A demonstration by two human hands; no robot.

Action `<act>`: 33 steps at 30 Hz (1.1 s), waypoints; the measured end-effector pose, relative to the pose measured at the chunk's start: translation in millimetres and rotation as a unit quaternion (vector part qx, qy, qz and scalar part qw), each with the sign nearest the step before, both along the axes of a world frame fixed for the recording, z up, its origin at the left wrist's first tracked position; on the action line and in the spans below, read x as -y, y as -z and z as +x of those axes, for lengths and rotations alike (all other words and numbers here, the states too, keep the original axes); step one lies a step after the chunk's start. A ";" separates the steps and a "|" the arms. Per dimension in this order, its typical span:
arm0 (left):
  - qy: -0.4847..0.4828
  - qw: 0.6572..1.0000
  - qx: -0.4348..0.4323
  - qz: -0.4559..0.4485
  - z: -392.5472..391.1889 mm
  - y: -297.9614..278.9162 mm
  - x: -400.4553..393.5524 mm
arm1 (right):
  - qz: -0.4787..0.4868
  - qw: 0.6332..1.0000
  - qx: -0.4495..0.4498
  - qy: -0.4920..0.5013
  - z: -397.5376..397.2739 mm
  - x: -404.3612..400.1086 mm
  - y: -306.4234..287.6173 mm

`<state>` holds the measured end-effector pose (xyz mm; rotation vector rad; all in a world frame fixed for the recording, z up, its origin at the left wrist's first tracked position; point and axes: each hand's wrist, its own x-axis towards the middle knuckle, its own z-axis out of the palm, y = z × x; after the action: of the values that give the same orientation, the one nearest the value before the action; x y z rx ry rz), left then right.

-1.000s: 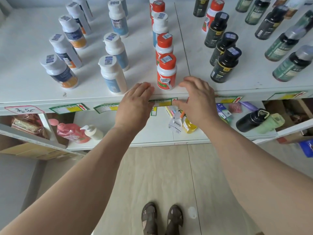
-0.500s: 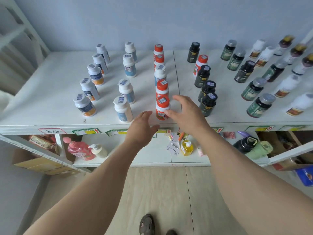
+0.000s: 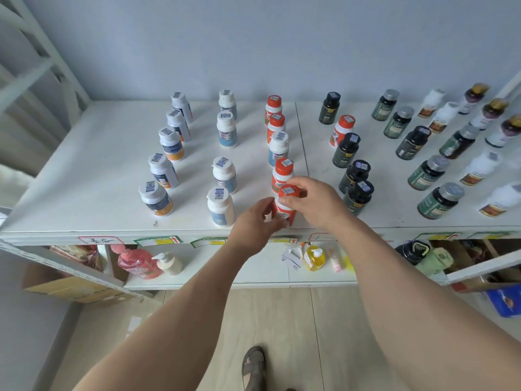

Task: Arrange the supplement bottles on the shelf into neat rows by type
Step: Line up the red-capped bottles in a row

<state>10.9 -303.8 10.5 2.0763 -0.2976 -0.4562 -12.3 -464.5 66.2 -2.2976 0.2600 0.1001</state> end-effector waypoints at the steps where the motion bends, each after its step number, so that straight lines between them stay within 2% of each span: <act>1: 0.012 1.000 -0.012 -0.012 0.1 -2.3 -2.5 | 0.002 1.000 -0.003 -0.002 -0.5 1.3 -2.8; 8: 0.049 0.972 -0.139 -0.181 -4.4 -22.5 -9.6 | 0.018 1.000 0.017 0.007 1.9 5.8 -14.1; 12: 0.043 0.964 -0.161 -0.208 -6.1 -30.4 -7.6 | 0.010 1.000 0.018 0.001 3.5 7.3 -19.2; 17: 0.027 0.968 -0.156 -0.196 -4.3 -30.6 -3.4 | 0.020 1.000 0.018 -0.009 1.6 12.0 -25.8; 20: 0.019 0.980 -0.124 -0.158 -3.5 -29.9 -2.4 | 0.024 0.999 0.021 -0.023 0.7 12.6 -27.0; 22: 0.016 0.997 -0.046 -0.060 -0.8 -30.6 -2.0 | 0.028 0.999 0.018 -0.027 0.3 12.1 -24.7; 25: 0.018 0.994 0.066 0.088 2.2 -32.1 -3.6 | 0.024 0.999 -0.004 -0.024 0.1 10.7 -16.2; 30: 0.052 0.970 0.151 0.185 3.8 -36.2 -7.4 | 0.025 0.999 -0.019 -0.016 0.4 5.3 -1.5; 33: 0.055 0.966 0.167 0.189 6.1 -36.1 -10.2 | 0.030 0.999 -0.022 -0.010 0.1 1.3 4.7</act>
<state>17.0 -293.7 46.5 2.5219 -0.5619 -0.2359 -12.1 -465.9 61.5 -2.2403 0.2533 0.1675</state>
